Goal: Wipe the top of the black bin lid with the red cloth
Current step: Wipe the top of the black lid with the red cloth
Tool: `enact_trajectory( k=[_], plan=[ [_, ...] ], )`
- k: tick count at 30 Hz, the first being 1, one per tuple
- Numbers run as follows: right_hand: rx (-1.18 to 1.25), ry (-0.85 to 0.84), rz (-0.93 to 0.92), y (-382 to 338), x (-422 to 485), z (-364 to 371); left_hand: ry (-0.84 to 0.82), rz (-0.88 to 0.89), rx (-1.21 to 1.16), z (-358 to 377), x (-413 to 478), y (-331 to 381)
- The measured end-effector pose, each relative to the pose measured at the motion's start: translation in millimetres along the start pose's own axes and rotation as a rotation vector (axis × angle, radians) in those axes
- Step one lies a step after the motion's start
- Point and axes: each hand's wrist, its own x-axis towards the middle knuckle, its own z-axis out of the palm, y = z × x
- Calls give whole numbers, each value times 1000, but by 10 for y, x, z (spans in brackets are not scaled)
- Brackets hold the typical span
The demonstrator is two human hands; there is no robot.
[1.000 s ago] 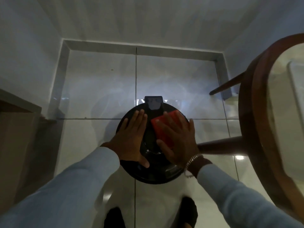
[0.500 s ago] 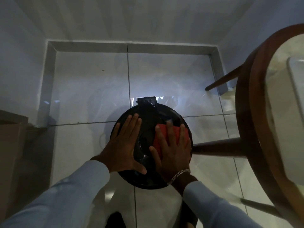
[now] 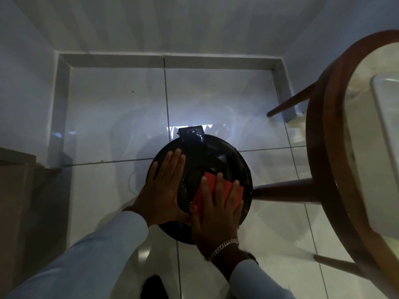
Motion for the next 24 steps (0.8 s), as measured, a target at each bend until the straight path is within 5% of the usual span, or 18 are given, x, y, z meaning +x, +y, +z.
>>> enact_trajectory(
  k=[3, 9, 14, 17, 19, 22, 24],
  plan=[
    [-38, -45, 12, 174, 33, -111, -21, 26, -37, 7, 17, 7],
    [211, -91, 487, -401, -113, -46, 45, 25, -59, 27, -22, -65],
    [435, -262, 465, -673, -117, -243, -10, 38, -102, -13, 3, -78],
    [526, -185, 376, -345, -102, -557, -132, 40, -216, -223, -42, -124],
    [441, -53, 335, -19, 17, -736, -1, 18, -386, -332, -139, -38],
    [404, 49, 214, 308, 395, -740, 424, -40, -494, -234, -353, 445],
    [388, 45, 64, 370, 657, -595, 502, 13, -444, 33, -421, 841]
  ],
)
